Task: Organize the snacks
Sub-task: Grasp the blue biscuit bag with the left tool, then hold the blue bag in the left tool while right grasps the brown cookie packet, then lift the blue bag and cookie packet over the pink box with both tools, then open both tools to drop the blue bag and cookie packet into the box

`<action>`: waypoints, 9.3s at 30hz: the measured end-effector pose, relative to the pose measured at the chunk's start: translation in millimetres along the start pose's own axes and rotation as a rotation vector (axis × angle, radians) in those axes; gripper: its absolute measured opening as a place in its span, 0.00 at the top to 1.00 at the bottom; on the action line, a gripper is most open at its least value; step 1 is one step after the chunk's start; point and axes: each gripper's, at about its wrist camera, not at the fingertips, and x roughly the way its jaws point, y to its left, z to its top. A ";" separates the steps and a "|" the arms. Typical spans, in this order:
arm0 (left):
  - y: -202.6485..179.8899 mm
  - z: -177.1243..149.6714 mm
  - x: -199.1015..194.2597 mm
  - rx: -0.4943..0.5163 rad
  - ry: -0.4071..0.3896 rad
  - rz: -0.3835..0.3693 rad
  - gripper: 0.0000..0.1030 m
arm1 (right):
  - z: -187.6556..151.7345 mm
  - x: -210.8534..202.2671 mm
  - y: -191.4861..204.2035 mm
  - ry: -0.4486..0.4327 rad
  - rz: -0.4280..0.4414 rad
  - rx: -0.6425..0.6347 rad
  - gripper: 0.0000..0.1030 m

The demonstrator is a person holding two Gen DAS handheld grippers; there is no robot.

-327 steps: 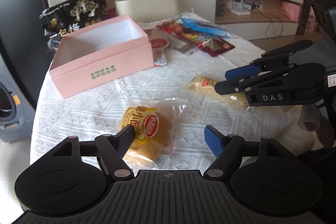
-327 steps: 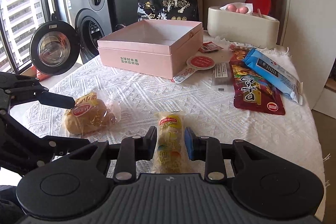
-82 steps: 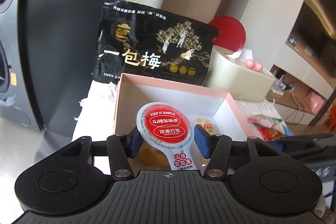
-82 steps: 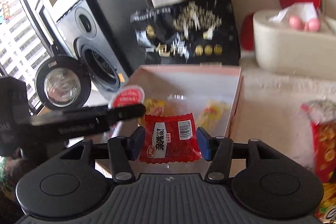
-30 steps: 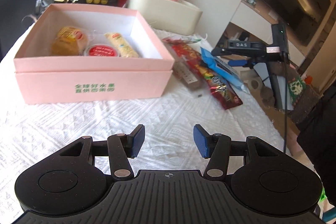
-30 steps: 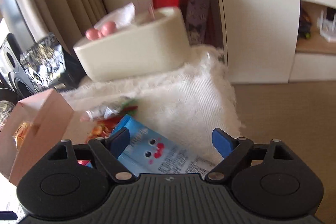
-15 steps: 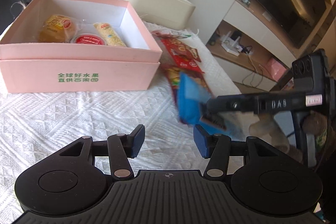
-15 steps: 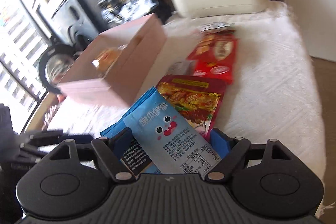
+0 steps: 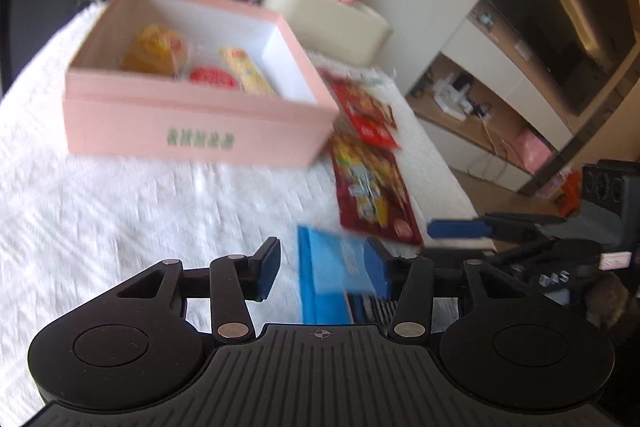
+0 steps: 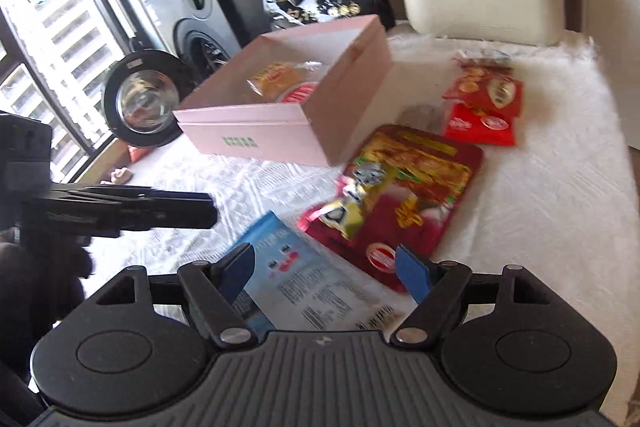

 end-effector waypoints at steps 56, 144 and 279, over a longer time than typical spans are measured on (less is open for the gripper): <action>-64.0 -16.8 9.7 0.271 -0.010 0.219 0.47 | -32.9 -12.3 -2.2 -0.213 -0.480 0.050 0.25; -2.3 -29.4 -28.5 0.088 -0.220 0.225 0.16 | 31.8 -34.5 86.4 -0.323 -0.271 -0.221 0.64; -24.0 7.6 -2.8 0.117 -0.127 0.126 0.17 | 148.2 55.0 -65.7 -0.162 -0.381 0.106 0.24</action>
